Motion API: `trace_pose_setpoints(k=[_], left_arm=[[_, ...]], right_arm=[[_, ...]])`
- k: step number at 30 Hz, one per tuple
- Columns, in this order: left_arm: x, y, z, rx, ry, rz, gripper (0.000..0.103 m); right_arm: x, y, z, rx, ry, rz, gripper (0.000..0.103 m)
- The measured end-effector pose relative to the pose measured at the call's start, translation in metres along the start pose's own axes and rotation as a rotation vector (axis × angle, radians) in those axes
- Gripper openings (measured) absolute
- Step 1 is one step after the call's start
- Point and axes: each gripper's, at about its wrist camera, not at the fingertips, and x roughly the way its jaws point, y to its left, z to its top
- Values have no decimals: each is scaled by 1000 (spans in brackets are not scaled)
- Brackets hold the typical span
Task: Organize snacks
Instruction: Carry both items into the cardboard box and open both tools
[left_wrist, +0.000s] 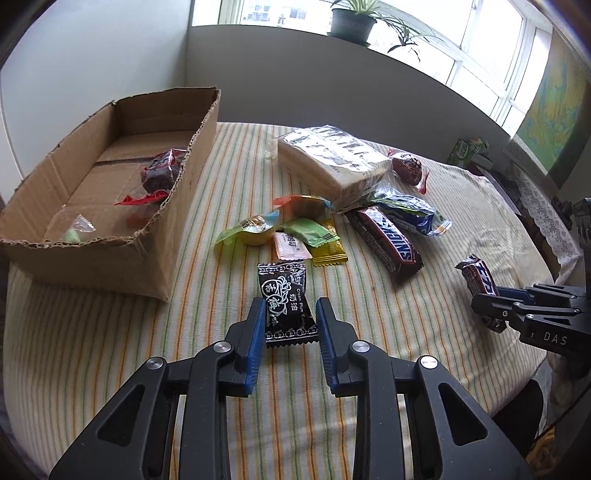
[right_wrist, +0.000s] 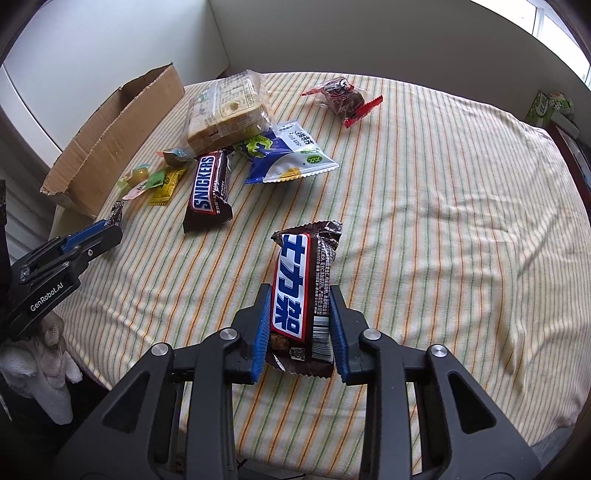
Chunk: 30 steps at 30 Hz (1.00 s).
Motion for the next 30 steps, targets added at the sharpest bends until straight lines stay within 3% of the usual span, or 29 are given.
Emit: trace_pose_setpoints(k=[15,30], left_arm=[[-35,13,20,-24,-131,26,26],[-49,73,50,-126,-206,138,26]], right_arm=[[-31,54,50,-115,-110,76,30],[-19,144,129,-278,-186,157,30]])
